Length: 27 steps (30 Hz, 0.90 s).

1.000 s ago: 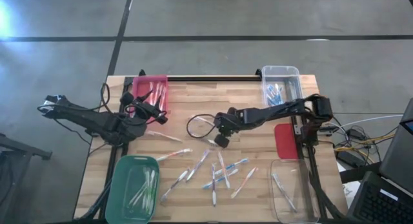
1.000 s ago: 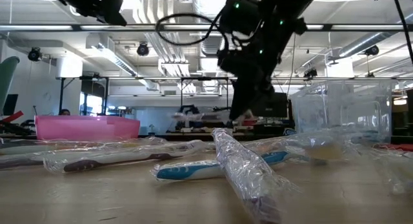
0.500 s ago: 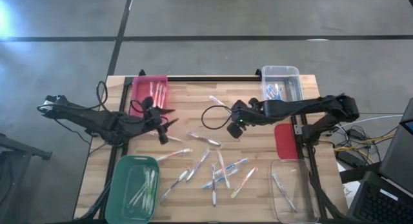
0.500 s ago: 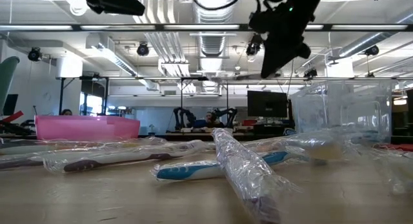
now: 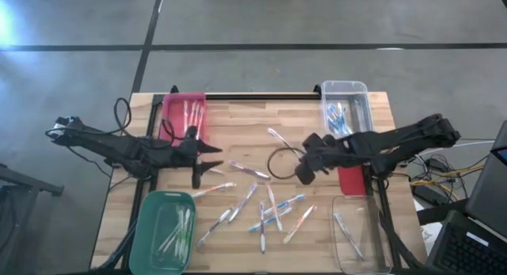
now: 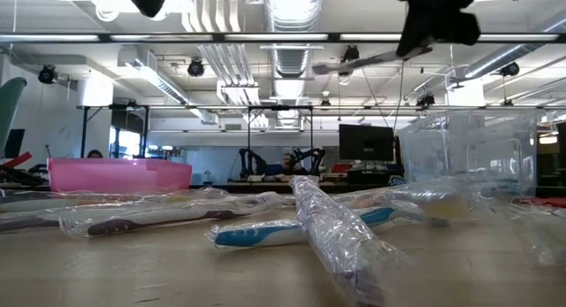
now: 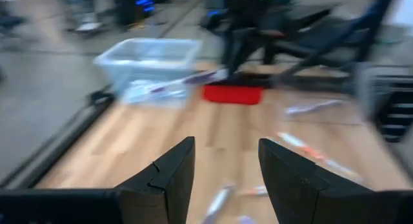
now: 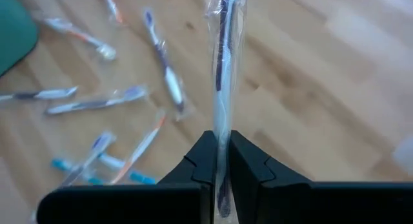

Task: Pick & Place Toothbrushes
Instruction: Put the violet toothbrush into the bottom transparent bin

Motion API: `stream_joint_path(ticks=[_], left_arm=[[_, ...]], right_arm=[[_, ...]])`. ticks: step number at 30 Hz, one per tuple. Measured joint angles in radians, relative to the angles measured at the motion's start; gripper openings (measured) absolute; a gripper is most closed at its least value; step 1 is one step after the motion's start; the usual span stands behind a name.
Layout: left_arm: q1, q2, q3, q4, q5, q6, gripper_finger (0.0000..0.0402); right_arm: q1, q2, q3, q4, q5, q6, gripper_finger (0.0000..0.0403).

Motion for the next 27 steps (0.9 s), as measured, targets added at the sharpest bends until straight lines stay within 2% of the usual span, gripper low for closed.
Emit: stream_joint_path(ticks=[4, 6, 15, 21, 27], left_arm=[[0.000, 0.000, 0.000, 0.053, 0.152, 0.027, 0.0177], [0.000, 0.000, 0.000, 0.078, 0.189, 0.039, 0.0177], [0.000, -0.001, 0.000, 0.082, 0.194, 0.025, 0.0177], [0.000, -0.001, 0.000, 0.082, 0.195, 0.023, 0.0177], [0.000, -0.001, -0.001, 0.082, 0.195, 0.007, 0.0177]], right_arm=[[0.086, -0.017, 0.000, -0.055, 0.001, 0.128, 0.0017], [0.127, -0.021, 0.000, -0.069, 0.001, 0.184, 0.0017], [0.310, -0.022, 0.000, -0.093, 0.017, 0.402, 0.0017], [0.458, -0.012, 0.000, -0.171, 0.057, 0.625, 0.0017], [0.597, 0.066, 0.096, -0.362, 0.076, 0.839, 0.0017]])
